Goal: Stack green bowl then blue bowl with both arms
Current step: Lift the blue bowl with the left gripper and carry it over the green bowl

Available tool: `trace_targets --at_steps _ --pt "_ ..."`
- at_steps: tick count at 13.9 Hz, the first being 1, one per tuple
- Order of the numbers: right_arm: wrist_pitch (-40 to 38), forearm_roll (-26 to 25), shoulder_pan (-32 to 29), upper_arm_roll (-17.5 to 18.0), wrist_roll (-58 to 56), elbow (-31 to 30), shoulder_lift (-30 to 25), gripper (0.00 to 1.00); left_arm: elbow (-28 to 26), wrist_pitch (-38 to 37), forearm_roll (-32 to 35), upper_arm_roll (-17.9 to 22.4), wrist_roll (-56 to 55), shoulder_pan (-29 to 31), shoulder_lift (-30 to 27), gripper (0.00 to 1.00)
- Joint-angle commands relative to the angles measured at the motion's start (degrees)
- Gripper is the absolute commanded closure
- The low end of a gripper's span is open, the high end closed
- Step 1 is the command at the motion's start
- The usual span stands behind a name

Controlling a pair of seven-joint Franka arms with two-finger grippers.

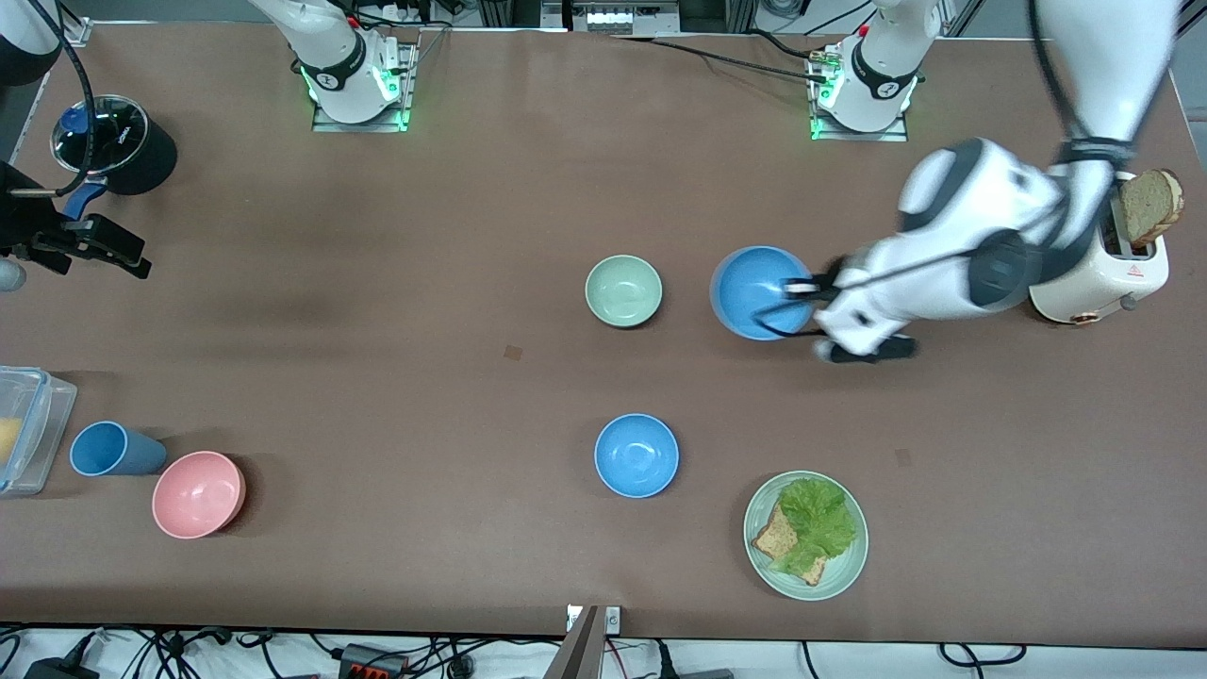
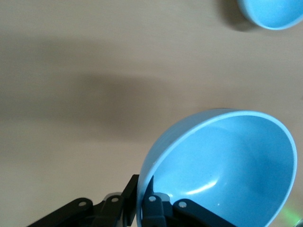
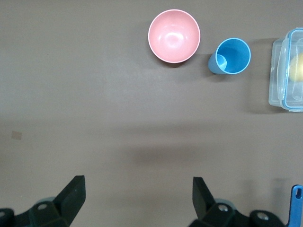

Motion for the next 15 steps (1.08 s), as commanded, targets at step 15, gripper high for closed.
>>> trace_targets --at_steps 15 --pt "0.12 -0.08 0.05 -0.35 -1.25 1.15 -0.15 0.00 0.61 10.50 19.06 4.00 -22.24 -22.18 13.50 1.00"
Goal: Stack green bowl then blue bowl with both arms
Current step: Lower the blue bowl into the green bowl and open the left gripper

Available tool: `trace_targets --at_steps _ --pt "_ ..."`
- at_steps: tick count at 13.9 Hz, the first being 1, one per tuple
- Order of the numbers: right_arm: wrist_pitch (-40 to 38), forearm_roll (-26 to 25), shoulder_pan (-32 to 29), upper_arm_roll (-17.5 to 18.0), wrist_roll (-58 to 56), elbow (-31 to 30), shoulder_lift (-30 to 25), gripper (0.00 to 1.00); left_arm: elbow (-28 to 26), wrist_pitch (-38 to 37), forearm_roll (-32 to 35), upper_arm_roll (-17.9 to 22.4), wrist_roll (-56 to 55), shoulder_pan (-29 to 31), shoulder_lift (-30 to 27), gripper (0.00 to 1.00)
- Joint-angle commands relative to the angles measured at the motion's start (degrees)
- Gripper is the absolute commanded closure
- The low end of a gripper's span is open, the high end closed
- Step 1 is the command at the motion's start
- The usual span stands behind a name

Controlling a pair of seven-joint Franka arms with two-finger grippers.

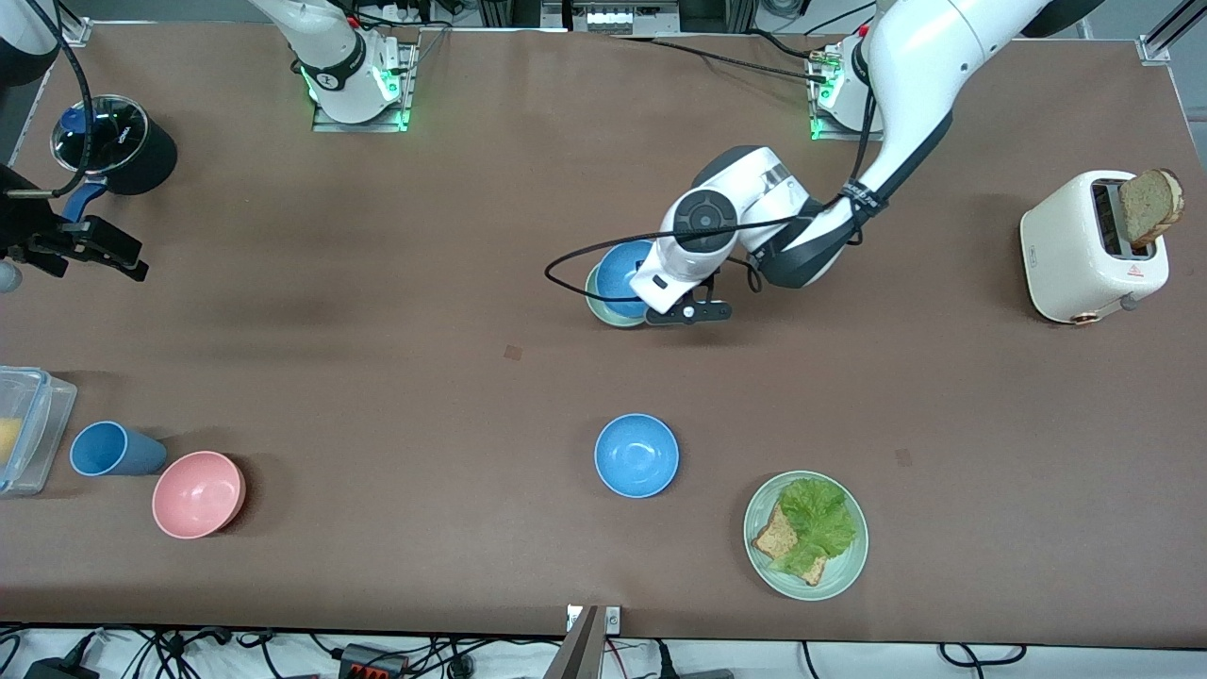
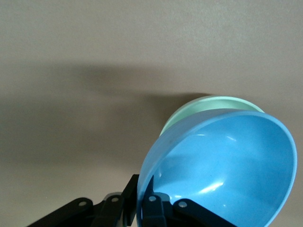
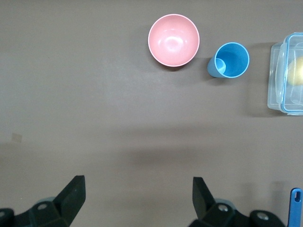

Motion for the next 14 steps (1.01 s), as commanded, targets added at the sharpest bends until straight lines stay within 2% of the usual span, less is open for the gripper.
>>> trace_targets --at_steps 1,7,11,12,14 --pt "-0.29 -0.08 0.07 -0.26 -1.05 0.62 -0.23 0.00 1.55 0.71 1.53 0.69 -0.92 -1.21 1.39 1.00" --pt "-0.21 -0.08 0.07 -0.26 -1.05 0.79 -0.32 0.00 1.99 1.51 1.61 0.69 -0.74 -1.30 2.36 0.99" --pt "-0.29 0.10 -0.02 -0.34 -0.87 0.70 -0.32 0.00 4.10 1.16 1.00 0.61 -1.18 -1.65 3.24 0.74" --pt "-0.29 0.01 0.07 -0.34 -0.96 0.70 -0.32 0.00 4.27 0.90 0.83 0.61 -1.18 -1.48 3.07 0.70" --pt "-0.82 0.01 0.07 -0.26 -1.05 0.70 -0.32 0.00 5.94 -1.11 0.65 0.43 -1.09 -1.04 2.80 0.68"
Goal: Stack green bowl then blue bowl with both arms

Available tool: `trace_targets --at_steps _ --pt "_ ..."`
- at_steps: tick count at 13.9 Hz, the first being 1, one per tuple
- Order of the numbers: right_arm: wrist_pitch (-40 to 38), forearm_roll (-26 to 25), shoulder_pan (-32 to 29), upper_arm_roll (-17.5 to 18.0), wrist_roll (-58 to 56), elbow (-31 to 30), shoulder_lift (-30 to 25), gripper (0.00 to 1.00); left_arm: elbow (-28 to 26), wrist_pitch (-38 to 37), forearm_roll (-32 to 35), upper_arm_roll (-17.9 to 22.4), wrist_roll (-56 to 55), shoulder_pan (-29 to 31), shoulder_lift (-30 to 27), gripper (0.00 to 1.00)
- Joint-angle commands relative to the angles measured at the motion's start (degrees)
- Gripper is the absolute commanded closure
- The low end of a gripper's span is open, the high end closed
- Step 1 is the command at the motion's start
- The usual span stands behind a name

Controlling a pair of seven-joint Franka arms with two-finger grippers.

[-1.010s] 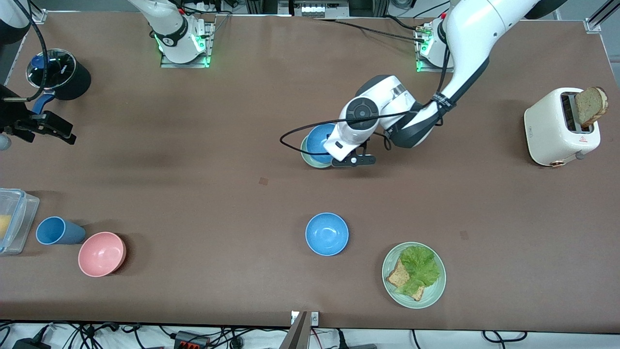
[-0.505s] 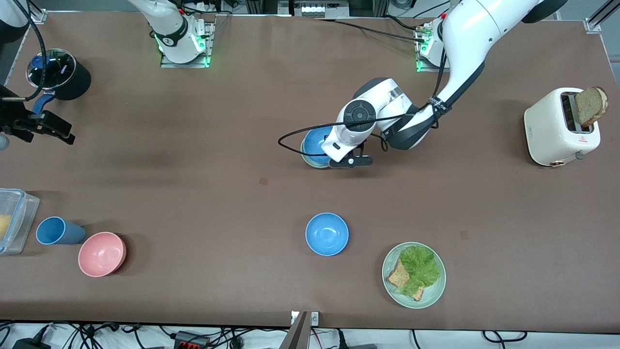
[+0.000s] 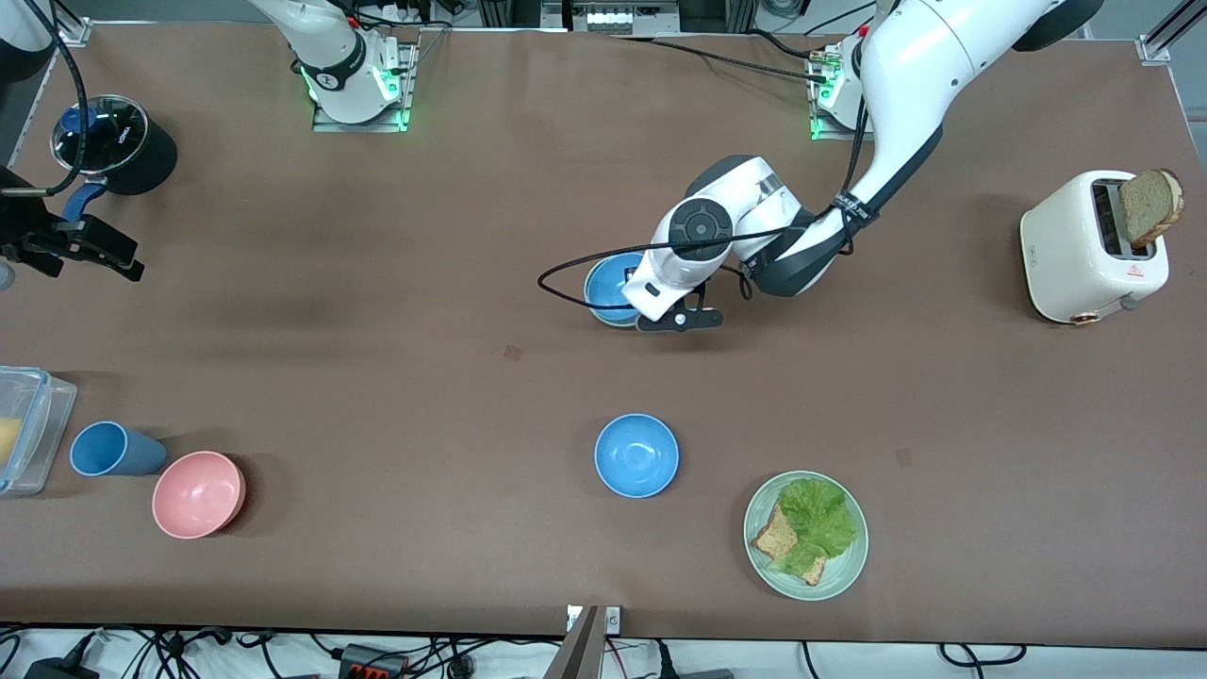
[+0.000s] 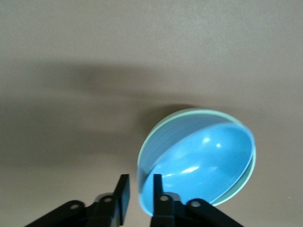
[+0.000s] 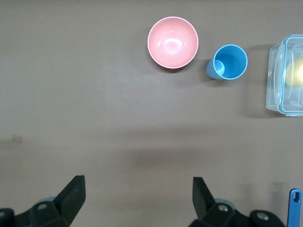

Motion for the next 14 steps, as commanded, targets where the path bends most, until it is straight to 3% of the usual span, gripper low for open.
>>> trace_targets --at_steps 1,6,8,12,13,14 --pt "-1.05 0.01 0.08 -0.18 -1.05 0.35 -0.32 0.00 4.71 -5.45 0.59 0.06 -0.84 -0.37 0.33 0.68" --pt "-1.06 0.01 0.08 -0.27 -1.05 0.35 -0.41 0.00 12.36 -14.43 -0.20 -0.82 0.12 1.39 -0.37 0.63" --pt "-1.06 0.10 0.08 -0.27 -0.44 0.44 -0.41 0.00 14.30 -16.28 -3.71 -0.99 3.00 3.58 -0.89 0.58" --pt "-1.06 0.10 -0.01 -0.27 -0.87 0.44 -0.58 0.00 15.01 -18.92 -5.56 -1.34 13.29 8.85 -5.99 0.49" --pt "-1.06 0.10 0.08 -0.27 -0.87 0.44 -0.67 0.00 15.01 -19.36 -5.83 -1.87 15.22 10.78 -6.34 0.41" --pt "-1.06 0.01 0.08 -0.27 -0.96 0.35 -0.76 0.00 15.27 -19.89 -5.83 -2.83 16.11 12.36 -6.35 0.21"
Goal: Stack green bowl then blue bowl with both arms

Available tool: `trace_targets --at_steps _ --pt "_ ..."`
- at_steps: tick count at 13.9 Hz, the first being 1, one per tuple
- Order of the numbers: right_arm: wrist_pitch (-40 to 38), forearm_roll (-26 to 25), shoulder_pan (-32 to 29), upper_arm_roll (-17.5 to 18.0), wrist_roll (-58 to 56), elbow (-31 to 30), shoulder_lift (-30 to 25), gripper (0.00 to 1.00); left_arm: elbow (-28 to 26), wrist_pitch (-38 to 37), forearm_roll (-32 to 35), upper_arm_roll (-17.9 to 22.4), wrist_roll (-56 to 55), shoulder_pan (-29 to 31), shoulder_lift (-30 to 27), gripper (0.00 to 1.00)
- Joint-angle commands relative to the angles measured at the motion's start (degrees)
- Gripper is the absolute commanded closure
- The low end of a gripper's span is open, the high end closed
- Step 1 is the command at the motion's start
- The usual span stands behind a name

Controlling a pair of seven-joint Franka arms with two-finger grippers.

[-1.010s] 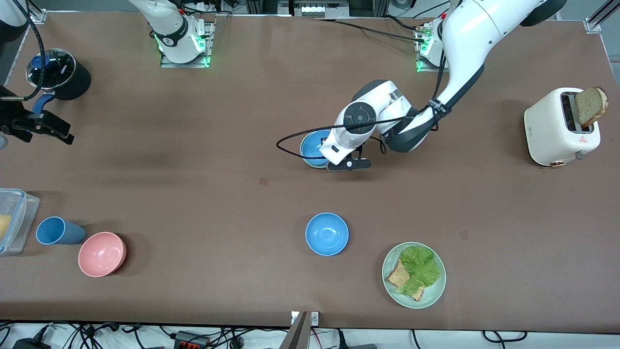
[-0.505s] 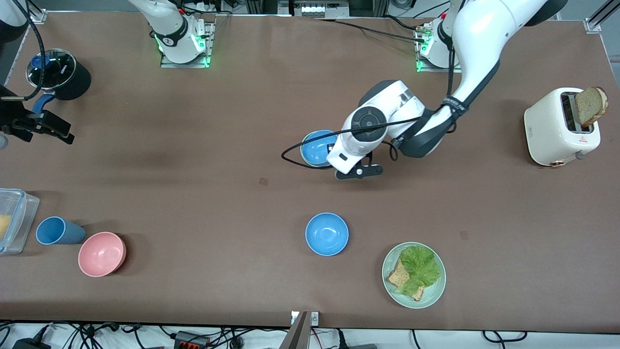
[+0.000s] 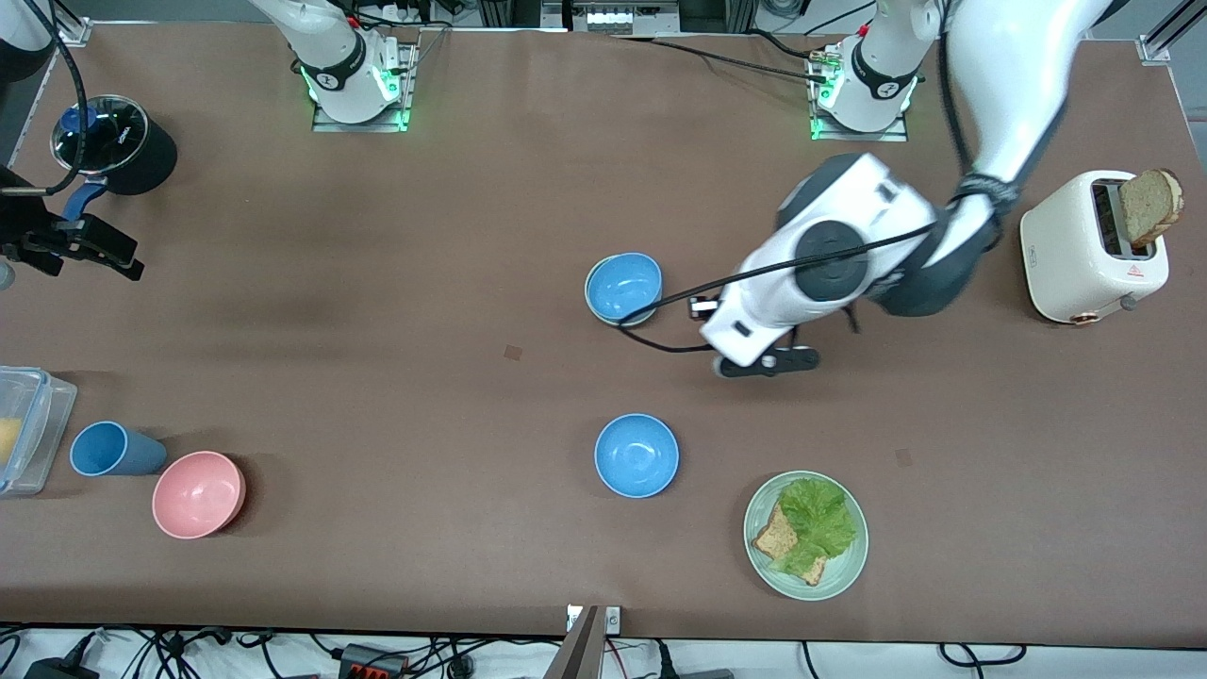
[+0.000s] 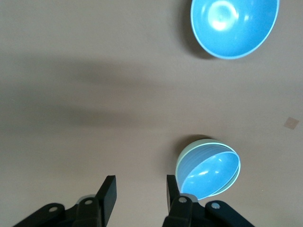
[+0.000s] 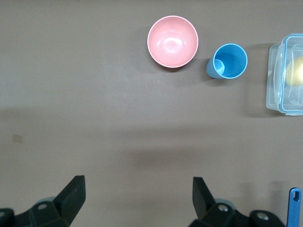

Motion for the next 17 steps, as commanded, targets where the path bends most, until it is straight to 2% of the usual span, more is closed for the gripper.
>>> trace_targets --at_steps 1,3,5,7,10,12,14,17 --pt "-0.83 0.01 0.08 -0.24 -1.04 0.32 -0.69 0.00 0.29 -2.40 -1.14 -2.19 4.33 4.43 -1.63 0.00" --pt "-0.83 0.01 0.00 -0.24 -1.05 0.32 -0.77 0.00 0.73 -3.45 -1.23 -2.11 9.24 6.20 -2.50 0.00" --pt "-1.18 0.01 0.08 -0.24 -0.96 0.32 -0.69 0.00 0.47 -4.51 -3.76 -1.67 13.12 8.56 -6.18 0.00" --pt "-2.41 0.09 0.00 -0.24 -0.78 0.32 -0.77 0.00 -1.54 -4.86 -7.02 -0.53 14.54 11.38 -11.71 0.00" --pt "-2.77 0.10 0.00 -0.24 -0.69 0.32 -0.77 0.00 -6.80 -3.64 -7.29 1.31 14.72 12.09 -20.85 0.00" --pt "-2.77 0.10 0.00 -0.24 -0.69 0.32 -0.69 0.00 -8.05 -2.84 -11.75 7.09 14.80 11.92 -24.54 0.00" --pt "-2.85 0.10 0.00 -0.24 -0.69 0.32 -0.69 0.00 -9.19 -3.02 -13.45 11.84 14.80 11.92 -29.46 0.00" --pt "-2.85 0.01 0.00 -0.24 -0.87 0.32 -0.77 0.00 -9.55 -7.56 -13.45 15.46 19.87 11.39 -33.78 0.00"
